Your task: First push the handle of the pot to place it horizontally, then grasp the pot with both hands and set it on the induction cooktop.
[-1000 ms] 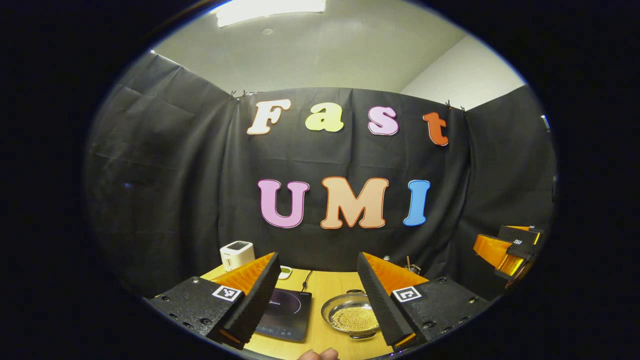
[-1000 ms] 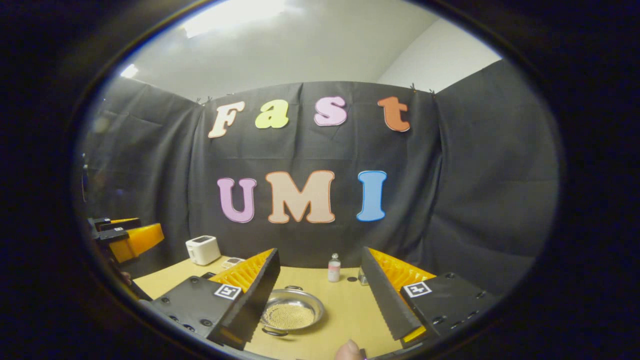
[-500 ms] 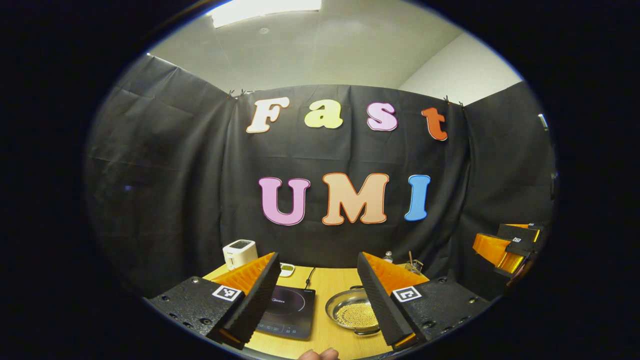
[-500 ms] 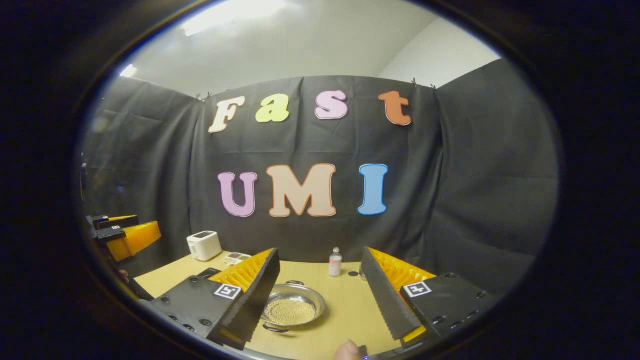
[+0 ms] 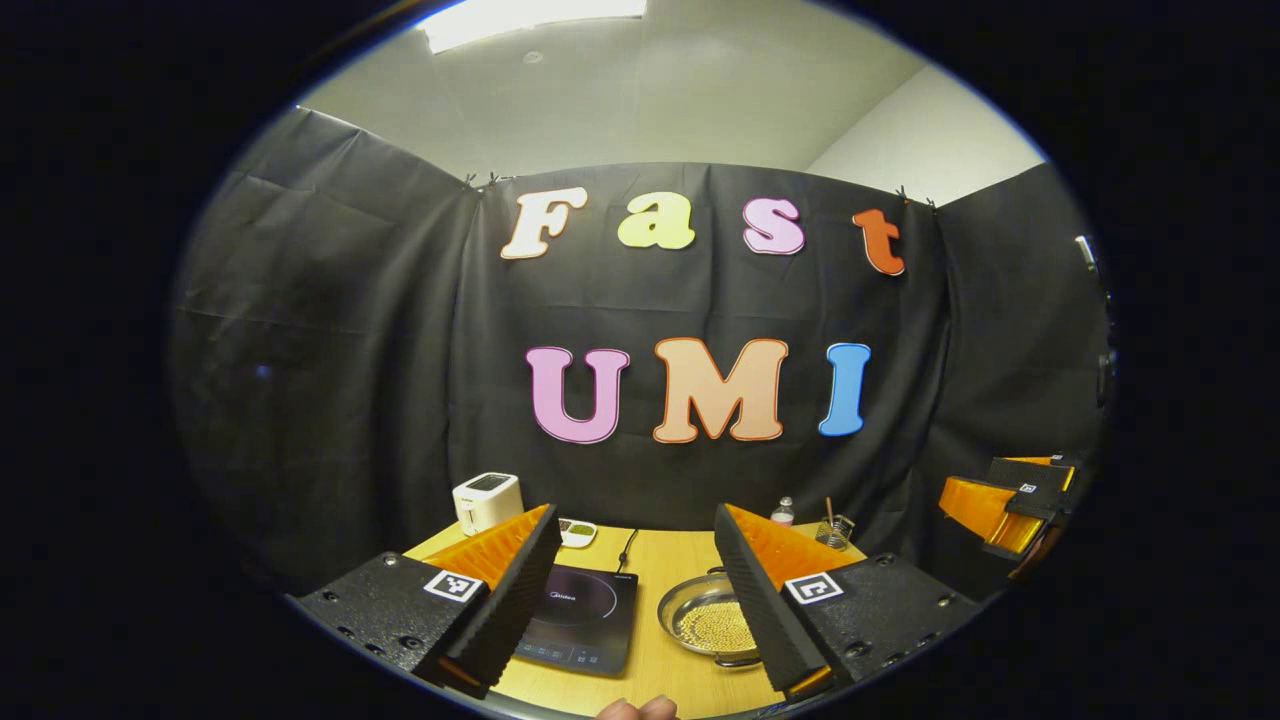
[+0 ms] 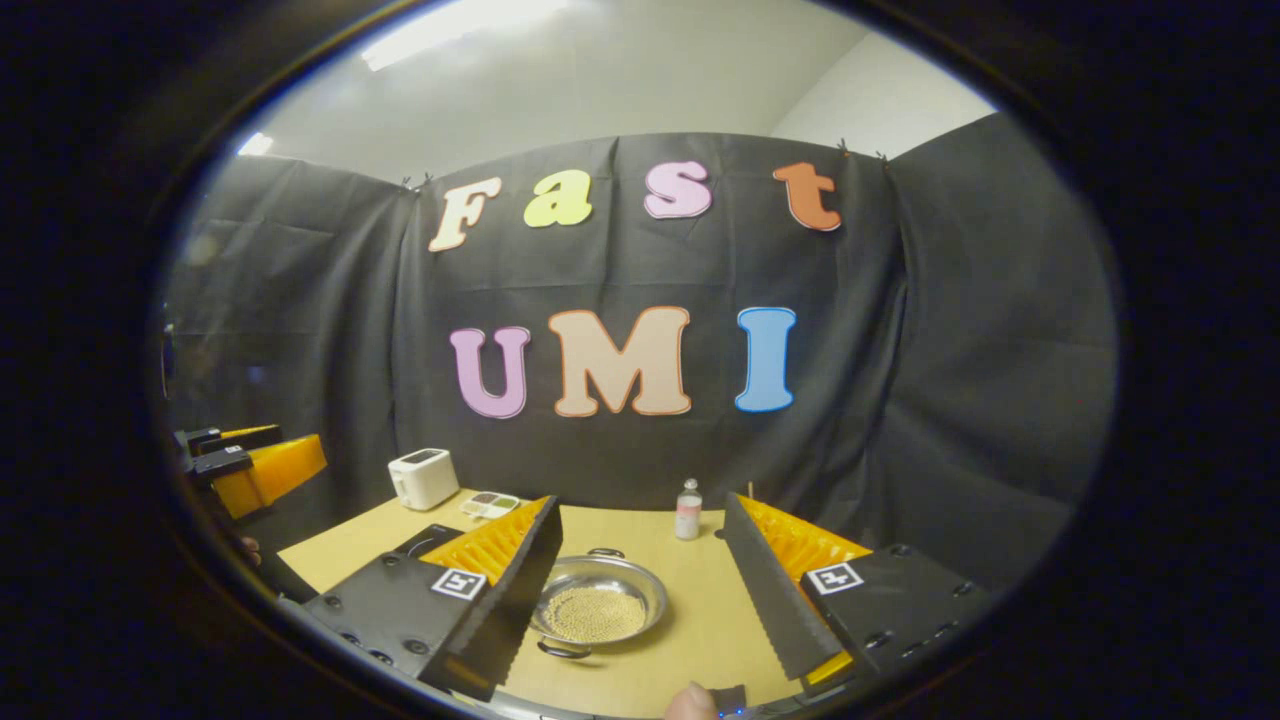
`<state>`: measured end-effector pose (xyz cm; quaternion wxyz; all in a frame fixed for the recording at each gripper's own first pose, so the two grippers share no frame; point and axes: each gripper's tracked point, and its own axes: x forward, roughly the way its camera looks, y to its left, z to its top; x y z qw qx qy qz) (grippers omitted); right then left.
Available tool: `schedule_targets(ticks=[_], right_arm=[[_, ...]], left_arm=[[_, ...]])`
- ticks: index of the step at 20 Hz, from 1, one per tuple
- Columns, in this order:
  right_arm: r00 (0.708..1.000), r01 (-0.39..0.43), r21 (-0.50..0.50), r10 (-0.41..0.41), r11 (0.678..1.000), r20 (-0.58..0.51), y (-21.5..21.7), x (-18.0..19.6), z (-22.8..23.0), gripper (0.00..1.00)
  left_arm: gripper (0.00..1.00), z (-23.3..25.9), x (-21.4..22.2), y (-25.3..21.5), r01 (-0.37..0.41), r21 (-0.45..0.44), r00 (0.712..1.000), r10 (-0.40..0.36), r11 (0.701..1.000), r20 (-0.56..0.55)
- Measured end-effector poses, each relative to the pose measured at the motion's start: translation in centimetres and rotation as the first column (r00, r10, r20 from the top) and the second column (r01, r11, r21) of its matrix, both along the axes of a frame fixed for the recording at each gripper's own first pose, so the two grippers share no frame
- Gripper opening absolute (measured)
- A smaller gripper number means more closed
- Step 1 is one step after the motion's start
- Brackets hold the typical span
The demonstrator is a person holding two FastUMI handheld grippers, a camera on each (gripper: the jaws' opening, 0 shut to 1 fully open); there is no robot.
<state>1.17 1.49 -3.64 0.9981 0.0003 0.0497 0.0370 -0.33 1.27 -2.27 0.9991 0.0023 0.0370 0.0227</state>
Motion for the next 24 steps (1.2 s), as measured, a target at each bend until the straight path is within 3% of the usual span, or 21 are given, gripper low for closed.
schedule_targets(ticks=[4, 7, 9, 10, 12, 18, 19, 20, 23, 24], right_arm=[[0.999, -0.038, 0.009, 0.038, 0.999, -0.017, 0.7, 0.8, -1.1, 0.95], [0.997, -0.076, 0.023, 0.077, 0.997, -0.030, 1.2, 1.4, -2.4, 0.94], [0.993, -0.104, 0.036, 0.106, 0.994, -0.060, 1.7, 1.7, -3.9, 0.95], [0.989, -0.121, 0.046, 0.124, 0.992, -0.078, 2.1, 1.7, -4.8, 0.95], [0.981, -0.143, 0.056, 0.149, 0.988, -0.122, 3.0, 1.9, -6.5, 0.95], [0.956, -0.117, 0.125, 0.146, 0.985, -0.254, 6.9, 3.3, -10.9, 0.89], [0.953, -0.115, 0.110, 0.141, 0.987, -0.269, 7.5, 3.6, -11.4, 0.94], [0.952, -0.112, 0.092, 0.133, 0.989, -0.276, 8.0, 4.0, -11.7, 0.94], [0.947, -0.091, 0.077, 0.110, 0.993, -0.302, 9.9, 4.8, -13.4, 0.94], [0.942, -0.088, 0.080, 0.109, 0.993, -0.317, 10.6, 5.1, -14.2, 0.84]], left_arm=[[0.99, -1.0, -0.3, 0.5, -0.041, -0.004, 0.999, 0.041, 0.999, -0.029], [0.89, -1.5, -0.5, 0.8, -0.076, 0.008, 0.996, 0.076, 0.997, -0.040], [0.89, -2.2, -1.2, 0.7, -0.092, 0.020, 0.994, 0.093, 0.996, -0.060], [0.94, -2.2, -1.5, 0.8, -0.101, 0.029, 0.993, 0.103, 0.994, -0.060], [0.94, -2.6, -1.8, 1.1, -0.114, 0.028, 0.991, 0.115, 0.993, -0.064], [0.95, -4.3, 0.3, 4.1, -0.095, -0.011, 0.993, 0.094, 0.995, -0.072], [0.90, -4.4, 0.8, 5.0, -0.097, -0.018, 0.993, 0.096, 0.995, -0.073], [0.95, -4.8, 1.4, 5.9, -0.096, -0.022, 0.992, 0.094, 0.995, -0.088], [0.90, -6.5, 2.4, 8.3, -0.075, -0.040, 0.991, 0.070, 0.996, -0.110], [0.95, -7.1, 2.7, 9.0, -0.067, -0.050, 0.991, 0.061, 0.996, -0.120]])
